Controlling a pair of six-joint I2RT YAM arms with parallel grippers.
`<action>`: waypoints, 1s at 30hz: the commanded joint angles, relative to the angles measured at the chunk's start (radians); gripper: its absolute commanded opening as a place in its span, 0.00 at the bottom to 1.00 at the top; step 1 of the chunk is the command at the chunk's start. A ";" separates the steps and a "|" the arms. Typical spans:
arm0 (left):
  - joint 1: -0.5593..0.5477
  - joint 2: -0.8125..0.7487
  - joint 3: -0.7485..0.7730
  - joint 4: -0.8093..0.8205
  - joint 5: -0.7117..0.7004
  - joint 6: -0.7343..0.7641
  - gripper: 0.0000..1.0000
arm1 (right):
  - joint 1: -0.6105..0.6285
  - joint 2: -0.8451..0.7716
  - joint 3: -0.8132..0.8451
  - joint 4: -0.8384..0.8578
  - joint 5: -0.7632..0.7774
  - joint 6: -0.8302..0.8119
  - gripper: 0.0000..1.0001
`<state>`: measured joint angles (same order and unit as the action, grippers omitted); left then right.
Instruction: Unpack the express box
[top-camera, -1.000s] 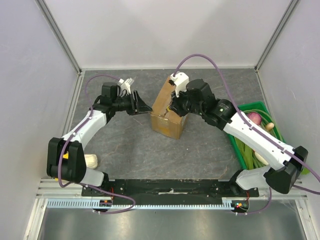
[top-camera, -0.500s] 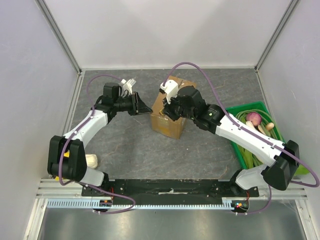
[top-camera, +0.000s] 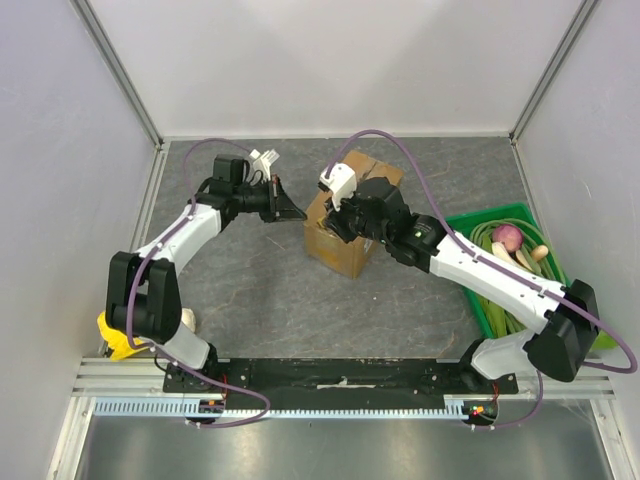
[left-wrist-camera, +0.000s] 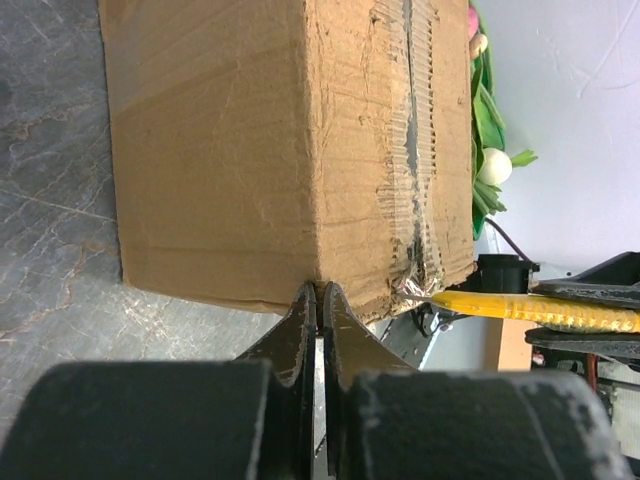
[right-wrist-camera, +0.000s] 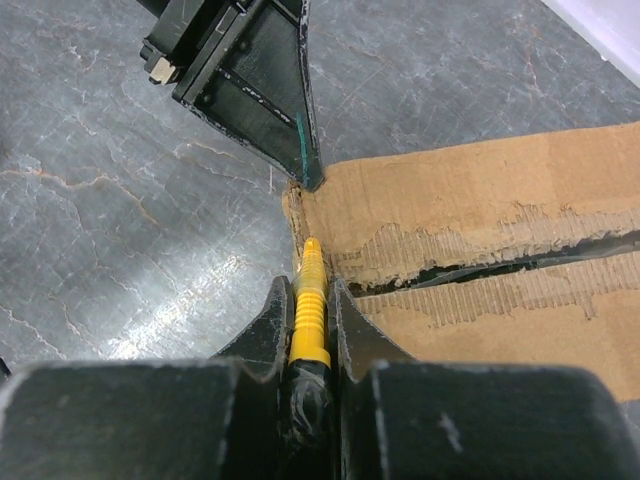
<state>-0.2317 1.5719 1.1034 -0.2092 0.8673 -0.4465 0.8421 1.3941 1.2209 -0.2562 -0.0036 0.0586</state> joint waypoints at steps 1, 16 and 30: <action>-0.009 0.034 0.101 -0.036 0.030 0.089 0.02 | 0.006 -0.047 -0.009 0.051 0.043 -0.003 0.00; -0.008 0.152 0.259 -0.093 0.105 0.132 0.02 | 0.006 -0.101 -0.161 0.350 0.143 -0.036 0.00; -0.009 0.158 0.259 -0.098 0.095 0.121 0.02 | 0.008 -0.073 -0.221 0.368 0.119 -0.023 0.00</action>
<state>-0.2379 1.7275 1.3155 -0.3202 0.9184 -0.3466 0.8425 1.3247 1.0206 0.0772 0.1207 0.0402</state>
